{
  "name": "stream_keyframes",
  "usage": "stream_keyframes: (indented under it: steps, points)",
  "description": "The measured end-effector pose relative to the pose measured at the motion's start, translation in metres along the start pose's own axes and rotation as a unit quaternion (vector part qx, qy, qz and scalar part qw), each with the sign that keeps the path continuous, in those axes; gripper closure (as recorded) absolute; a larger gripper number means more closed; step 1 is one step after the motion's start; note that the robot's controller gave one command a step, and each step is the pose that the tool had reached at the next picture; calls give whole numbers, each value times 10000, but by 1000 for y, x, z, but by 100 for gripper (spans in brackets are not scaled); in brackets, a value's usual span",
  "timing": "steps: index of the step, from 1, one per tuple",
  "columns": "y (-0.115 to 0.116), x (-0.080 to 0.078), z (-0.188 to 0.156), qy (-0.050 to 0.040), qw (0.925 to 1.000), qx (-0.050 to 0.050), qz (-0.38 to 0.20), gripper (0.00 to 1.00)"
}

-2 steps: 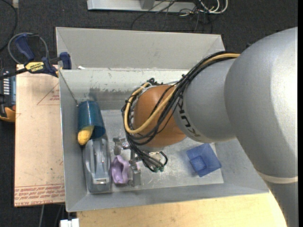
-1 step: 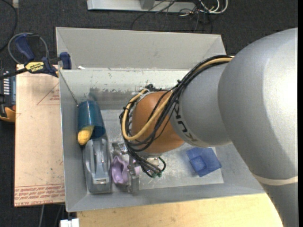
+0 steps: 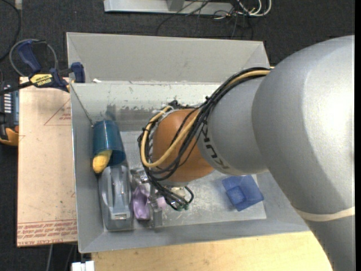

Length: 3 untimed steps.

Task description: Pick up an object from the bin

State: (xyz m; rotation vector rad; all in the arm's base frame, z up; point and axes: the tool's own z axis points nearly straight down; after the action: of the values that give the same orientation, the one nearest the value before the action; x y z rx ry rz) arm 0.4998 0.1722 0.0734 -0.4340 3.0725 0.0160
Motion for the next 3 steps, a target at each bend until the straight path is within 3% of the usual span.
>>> stream_keyframes:
  steps: [1,2,3]
  points:
    - [-1,-5,-21,-4,10000,-4,-67,100]
    - [-1,-5,-21,-4,10000,-5,-64,100]
    - [-2,-5,-21,-4,10000,-5,-64,0]
